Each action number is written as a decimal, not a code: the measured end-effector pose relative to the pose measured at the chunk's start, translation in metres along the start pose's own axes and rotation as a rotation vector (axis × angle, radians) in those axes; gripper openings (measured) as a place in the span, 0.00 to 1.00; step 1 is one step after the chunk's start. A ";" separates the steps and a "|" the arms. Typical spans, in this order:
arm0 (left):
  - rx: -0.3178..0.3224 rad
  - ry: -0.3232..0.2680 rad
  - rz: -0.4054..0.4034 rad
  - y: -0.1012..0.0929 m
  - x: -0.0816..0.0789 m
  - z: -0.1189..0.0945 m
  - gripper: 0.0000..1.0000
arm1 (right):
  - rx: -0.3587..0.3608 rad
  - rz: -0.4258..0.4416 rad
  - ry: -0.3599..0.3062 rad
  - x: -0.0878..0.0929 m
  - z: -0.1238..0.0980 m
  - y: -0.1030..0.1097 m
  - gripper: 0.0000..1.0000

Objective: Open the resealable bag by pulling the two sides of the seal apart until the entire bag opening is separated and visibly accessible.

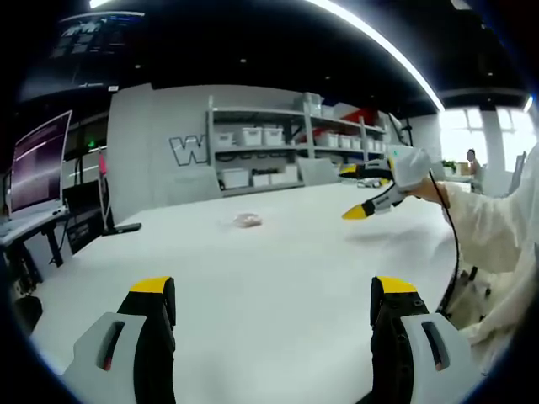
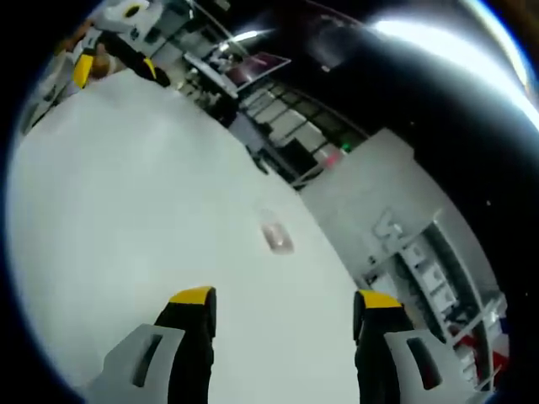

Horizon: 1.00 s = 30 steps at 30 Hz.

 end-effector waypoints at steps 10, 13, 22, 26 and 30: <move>-0.004 -0.002 -0.003 0.002 0.000 -0.002 0.95 | -0.002 -0.010 -0.002 -0.004 0.005 -0.002 0.66; -0.006 -0.004 -0.003 0.003 0.000 -0.003 0.95 | -0.005 -0.010 -0.002 -0.004 0.007 -0.002 0.66; -0.004 -0.006 -0.002 0.003 -0.002 -0.002 0.95 | -0.008 -0.024 0.009 -0.005 0.013 -0.004 0.65; -0.005 -0.006 -0.003 0.004 -0.001 -0.003 0.95 | -0.013 -0.026 0.010 -0.005 0.016 -0.003 0.64; -0.006 -0.002 -0.004 0.004 0.000 -0.003 0.95 | -0.017 -0.026 0.011 -0.005 0.020 -0.003 0.64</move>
Point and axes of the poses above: the point that each gripper's makers call its tool centre point, and the gripper's own axes: z roughly forward along the fingers, y roughly to its left, x roughly out of its underside, the point moved 6 cm from there along -z, roughly backward along the fingers, and after that the axes turned 9 degrees about -x, right-handed, at the moved point
